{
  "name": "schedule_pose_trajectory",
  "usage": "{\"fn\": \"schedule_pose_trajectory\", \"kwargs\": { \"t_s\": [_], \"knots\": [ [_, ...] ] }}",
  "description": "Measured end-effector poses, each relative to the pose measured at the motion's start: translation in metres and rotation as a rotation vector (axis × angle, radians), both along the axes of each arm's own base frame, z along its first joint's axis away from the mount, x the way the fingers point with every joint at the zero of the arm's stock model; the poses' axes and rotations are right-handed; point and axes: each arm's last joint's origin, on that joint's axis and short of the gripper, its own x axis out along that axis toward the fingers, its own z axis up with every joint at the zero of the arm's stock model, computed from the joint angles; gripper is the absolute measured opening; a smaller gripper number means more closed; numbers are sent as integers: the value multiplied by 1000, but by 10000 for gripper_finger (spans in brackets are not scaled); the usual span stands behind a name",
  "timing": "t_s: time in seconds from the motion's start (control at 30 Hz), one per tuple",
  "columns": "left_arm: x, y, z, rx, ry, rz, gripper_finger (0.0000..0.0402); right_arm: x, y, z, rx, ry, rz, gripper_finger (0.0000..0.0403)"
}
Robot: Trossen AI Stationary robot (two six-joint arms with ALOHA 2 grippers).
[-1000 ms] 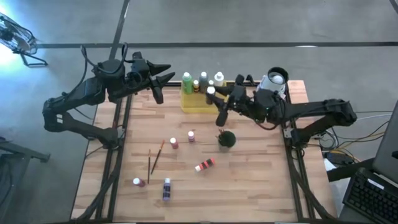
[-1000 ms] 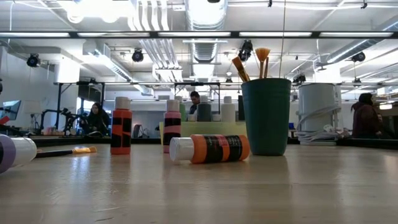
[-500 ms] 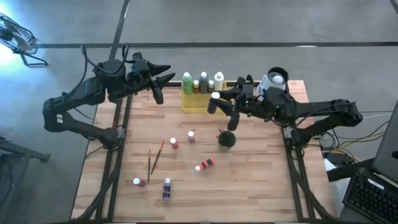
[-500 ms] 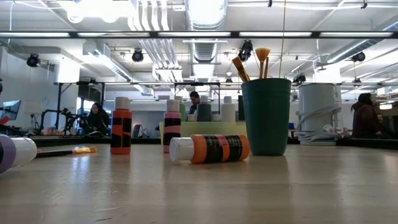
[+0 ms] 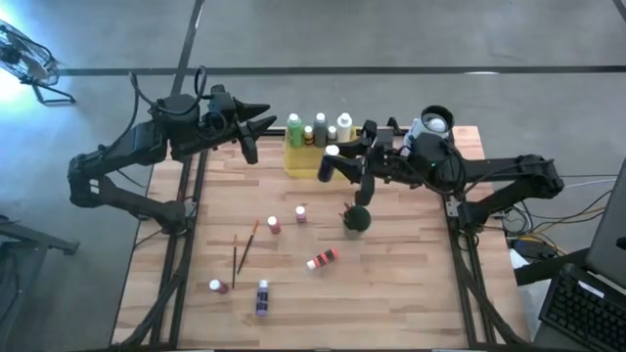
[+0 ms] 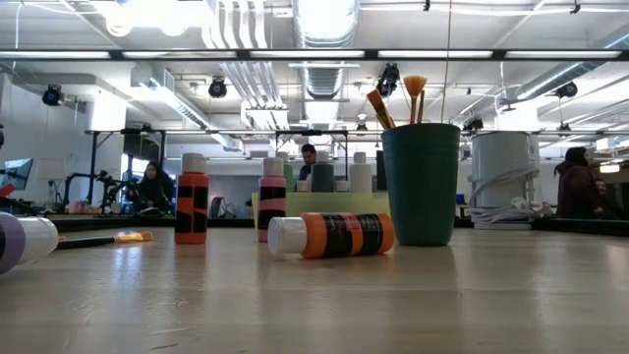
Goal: Pick & Place Paint Supplies
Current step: Put the blue paint bottle into the yellow bin
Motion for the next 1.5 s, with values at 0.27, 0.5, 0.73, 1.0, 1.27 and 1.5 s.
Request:
{"fn": "schedule_pose_trajectory", "kwargs": {
  "t_s": [0.27,0.5,0.73,1.0,1.27,1.5],
  "knots": [
    [1,-1,-5,-27,45,-60,158,10,1,13,-24,51,-1,113],
    [32,-12,-22,-113,122,-585,158,22,1,24,-35,54,2,113],
    [64,-8,-41,-142,192,-635,158,28,2,24,-34,85,9,112],
    [74,-8,-40,-109,150,-659,158,26,1,26,-16,77,9,112],
    [79,-6,-40,-125,131,-633,159,27,1,25,-7,80,5,112],
    [87,-5,-46,-134,145,-633,203,28,1,20,9,114,8,112]
  ]
}}
